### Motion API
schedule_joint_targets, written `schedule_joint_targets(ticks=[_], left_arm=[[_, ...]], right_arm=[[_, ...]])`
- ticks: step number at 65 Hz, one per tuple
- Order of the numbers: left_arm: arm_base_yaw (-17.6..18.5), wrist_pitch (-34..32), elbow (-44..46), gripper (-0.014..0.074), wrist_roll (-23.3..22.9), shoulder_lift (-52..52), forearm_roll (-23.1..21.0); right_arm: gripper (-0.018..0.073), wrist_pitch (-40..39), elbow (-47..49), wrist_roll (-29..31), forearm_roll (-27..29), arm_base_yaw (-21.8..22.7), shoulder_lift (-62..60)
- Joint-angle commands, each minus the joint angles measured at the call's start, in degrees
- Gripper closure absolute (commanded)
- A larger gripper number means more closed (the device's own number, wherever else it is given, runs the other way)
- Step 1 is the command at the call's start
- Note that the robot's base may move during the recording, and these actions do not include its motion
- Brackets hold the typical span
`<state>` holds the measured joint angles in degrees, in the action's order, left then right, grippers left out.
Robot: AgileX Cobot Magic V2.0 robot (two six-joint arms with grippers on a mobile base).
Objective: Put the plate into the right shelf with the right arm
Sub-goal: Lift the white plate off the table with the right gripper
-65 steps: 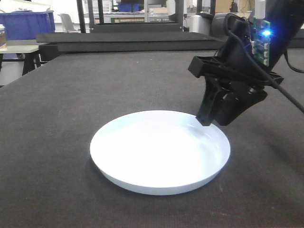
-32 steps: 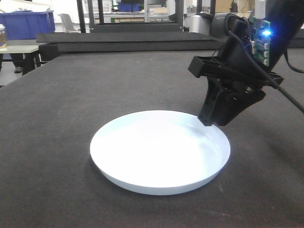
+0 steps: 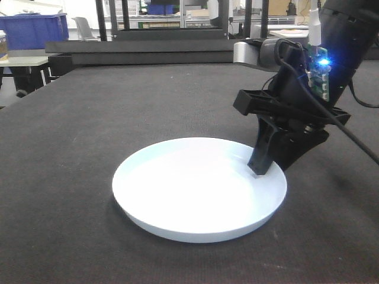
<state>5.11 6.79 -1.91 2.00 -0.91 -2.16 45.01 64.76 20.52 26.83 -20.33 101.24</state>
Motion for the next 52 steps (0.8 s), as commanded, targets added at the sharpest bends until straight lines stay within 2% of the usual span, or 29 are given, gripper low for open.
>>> schedule_joint_targets(ticks=[1, 6, 10, 30, 52], left_arm=[[0.30, -4.92, -0.46, 0.0643, -0.19, -0.30, -0.23], [0.30, -4.92, -0.46, 0.0643, -0.19, -0.30, -0.23], [0.30, -4.92, -0.46, 0.0643, -0.19, -0.30, -0.23], [0.30, -4.92, -0.46, 0.0643, -0.19, -0.30, -0.23], [0.30, -4.92, -0.46, 0.0643, -0.19, -0.30, -0.23]], right_arm=[[0.0324, -0.27, 1.50, 0.49, 1.68, 0.08, -2.01], [0.0412, -0.27, 1.50, 0.49, 1.68, 0.08, -2.01], [0.0519, -0.27, 1.50, 0.49, 1.68, 0.08, -2.01], [0.0503, -2.40, 1.50, 0.49, 1.68, 0.49, -4.99], [0.0503, -8.31, 1.50, 0.49, 1.28, 2.84, -22.80]])
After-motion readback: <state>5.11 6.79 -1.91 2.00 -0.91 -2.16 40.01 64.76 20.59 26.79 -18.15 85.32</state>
